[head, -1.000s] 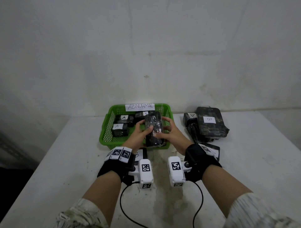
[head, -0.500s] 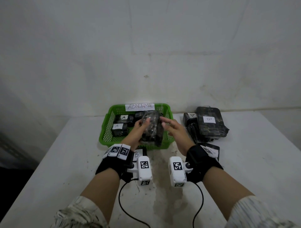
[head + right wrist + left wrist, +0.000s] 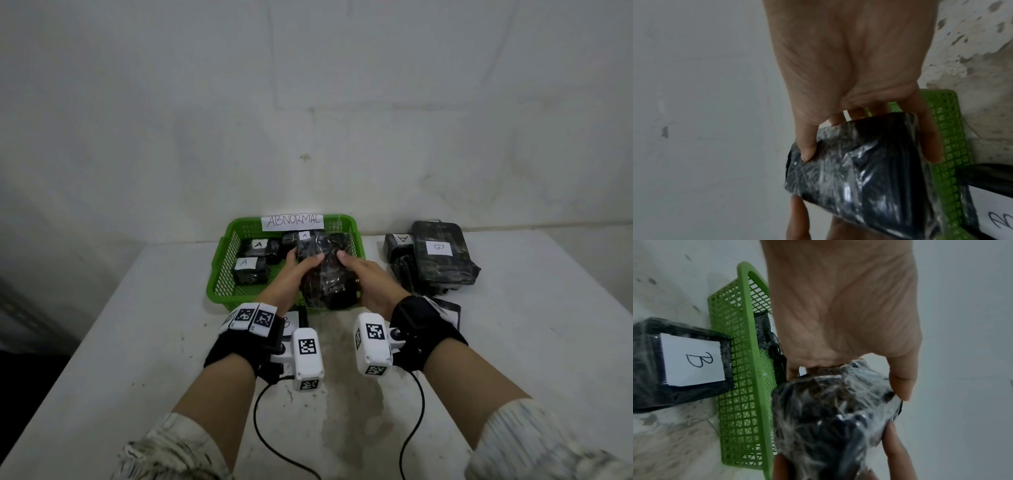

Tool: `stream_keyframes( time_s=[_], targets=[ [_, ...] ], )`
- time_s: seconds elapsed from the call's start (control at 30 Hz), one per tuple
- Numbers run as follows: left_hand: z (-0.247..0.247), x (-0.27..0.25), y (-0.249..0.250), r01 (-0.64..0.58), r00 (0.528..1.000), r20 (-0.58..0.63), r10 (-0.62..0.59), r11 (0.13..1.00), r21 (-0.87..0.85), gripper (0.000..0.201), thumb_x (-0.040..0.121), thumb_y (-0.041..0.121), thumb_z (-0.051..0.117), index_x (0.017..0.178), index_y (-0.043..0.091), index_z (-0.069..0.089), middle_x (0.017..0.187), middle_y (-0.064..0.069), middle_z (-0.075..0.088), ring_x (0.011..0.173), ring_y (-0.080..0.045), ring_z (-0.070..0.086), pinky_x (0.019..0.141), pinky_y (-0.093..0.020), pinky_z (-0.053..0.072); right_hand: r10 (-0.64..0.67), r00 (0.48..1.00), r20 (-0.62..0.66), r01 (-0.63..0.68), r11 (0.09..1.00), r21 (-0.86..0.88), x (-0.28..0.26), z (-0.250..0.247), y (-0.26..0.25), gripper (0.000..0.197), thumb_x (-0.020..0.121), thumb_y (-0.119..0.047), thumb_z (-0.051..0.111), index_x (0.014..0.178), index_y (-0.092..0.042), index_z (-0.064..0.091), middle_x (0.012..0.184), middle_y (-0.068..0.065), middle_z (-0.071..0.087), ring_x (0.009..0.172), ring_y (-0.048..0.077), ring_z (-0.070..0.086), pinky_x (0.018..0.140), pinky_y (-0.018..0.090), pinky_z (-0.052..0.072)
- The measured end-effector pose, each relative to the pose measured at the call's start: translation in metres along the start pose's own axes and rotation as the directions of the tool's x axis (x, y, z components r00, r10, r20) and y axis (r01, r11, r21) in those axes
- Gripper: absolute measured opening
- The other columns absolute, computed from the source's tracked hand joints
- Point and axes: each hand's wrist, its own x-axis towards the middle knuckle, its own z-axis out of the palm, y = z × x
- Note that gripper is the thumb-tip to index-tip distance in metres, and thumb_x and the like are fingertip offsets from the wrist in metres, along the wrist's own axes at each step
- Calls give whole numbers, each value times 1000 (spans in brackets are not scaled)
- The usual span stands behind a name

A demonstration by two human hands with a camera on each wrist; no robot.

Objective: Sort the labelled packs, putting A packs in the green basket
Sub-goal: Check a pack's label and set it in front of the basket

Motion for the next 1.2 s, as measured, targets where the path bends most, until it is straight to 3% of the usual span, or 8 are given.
stream_keyframes(
  time_s=[0.23, 0.37, 0.57, 0.7, 0.83, 0.93, 1.03, 1.2],
  targets=[
    [-5, 1, 2, -44, 996, -75, 45, 999, 16, 49, 91, 21, 57, 135, 9, 40, 118, -9, 61, 97, -18, 63, 84, -36, 52, -62, 996, 64, 66, 996, -67, -6, 5, 3, 32, 88, -10, 64, 120, -10, 60, 112, 10, 67, 103, 23, 62, 97, 44, 47],
    [-12, 1, -1, -1, 997, -76, 0, 1000, -8, 61, 91, 19, 57, 144, 27, 27, 132, -8, 51, 121, -27, 50, 100, -57, 40, -135, 991, 10, 134, 962, -237, 0, -1, 12, 75, 73, 2, 76, 138, -13, 43, 133, 15, 52, 119, 33, 53, 104, 48, 44],
    [-13, -8, -12, 154, 986, 53, -158, 985, 74, 86, 66, 64, 65, 134, 18, 38, 131, -14, 50, 116, -33, 53, 78, -46, 56, -345, 937, 54, 227, 484, -845, -6, -7, 16, 84, 67, -14, 82, 138, -27, 39, 125, 9, 25, 116, 27, 23, 95, 27, 23],
    [-15, -5, -20, 188, 982, -46, -185, 979, 84, 58, 86, 29, 63, 134, 11, 37, 129, -16, 51, 109, -31, 56, 83, -46, 53, -181, 979, 90, 192, 693, -694, -14, -11, 20, 69, 72, -25, 82, 132, -33, 49, 124, 5, 29, 116, 22, 29, 102, 29, 33],
    [-19, -6, -25, 232, 973, -28, -230, 963, 137, 49, 88, 24, 59, 132, 12, 42, 128, -17, 54, 104, -27, 55, 78, -37, 49, -50, 999, 12, 49, 874, -484, -16, -21, 18, 44, 87, -35, 67, 126, -18, 55, 112, 7, 56, 97, 19, 53, 71, 25, 42],
    [-20, -8, -34, 295, 955, -16, -295, 949, 111, 61, 84, 26, 64, 134, 7, 35, 132, -21, 49, 105, -32, 57, 73, -44, 55, 161, 978, -130, -204, 845, -494, -9, -30, 25, 73, 76, -63, 66, 129, -17, 48, 123, 9, 58, 108, 26, 58, 78, 36, 52],
    [-18, -12, -43, 379, 921, 53, -386, 919, 109, 49, 85, 27, 64, 125, 6, 43, 122, -19, 56, 98, -32, 62, 70, -47, 58, 313, 937, -154, -330, 648, -687, -5, -36, 29, 125, 41, -99, 43, 120, -3, 58, 114, 16, 67, 99, 34, 66, 93, 45, 52],
    [-19, -20, -49, 406, 832, 142, -536, 764, 500, 58, 67, 43, 77, 107, 2, 64, 109, -19, 66, 80, -21, 66, 83, -34, 55, 290, 929, -230, -366, 629, -686, -9, -37, 31, 71, 84, -63, 56, 116, 0, 57, 104, 12, 62, 75, 20, 60, 66, 28, 49]
  ],
)
